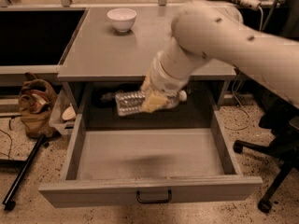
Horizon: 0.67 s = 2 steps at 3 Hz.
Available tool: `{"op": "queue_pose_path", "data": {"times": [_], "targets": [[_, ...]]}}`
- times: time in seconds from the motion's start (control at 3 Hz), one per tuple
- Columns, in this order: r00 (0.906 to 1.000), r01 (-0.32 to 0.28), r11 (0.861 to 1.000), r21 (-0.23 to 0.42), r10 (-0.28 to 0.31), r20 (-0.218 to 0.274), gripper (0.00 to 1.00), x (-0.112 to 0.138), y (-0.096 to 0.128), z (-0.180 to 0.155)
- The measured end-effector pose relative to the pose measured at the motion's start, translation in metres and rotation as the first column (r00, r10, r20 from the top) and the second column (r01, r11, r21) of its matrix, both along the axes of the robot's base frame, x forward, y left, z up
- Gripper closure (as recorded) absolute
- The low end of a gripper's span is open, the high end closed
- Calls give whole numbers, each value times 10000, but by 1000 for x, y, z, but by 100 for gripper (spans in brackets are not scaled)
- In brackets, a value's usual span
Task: Pick water bottle from top drawer and place on counter
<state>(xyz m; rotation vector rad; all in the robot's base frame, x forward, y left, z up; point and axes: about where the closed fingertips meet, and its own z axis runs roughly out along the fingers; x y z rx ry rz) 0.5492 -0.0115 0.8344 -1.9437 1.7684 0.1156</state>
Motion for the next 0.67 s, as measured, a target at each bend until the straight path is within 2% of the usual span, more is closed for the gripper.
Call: {"op": "queue_pose_path", "data": {"times": [0.33,0.67], "targets": [[9946,-996,9912,-875,1017,208,100,33,52,26],[9840,-1709,9812,-896,1747,360,100,30,94,39]]}}
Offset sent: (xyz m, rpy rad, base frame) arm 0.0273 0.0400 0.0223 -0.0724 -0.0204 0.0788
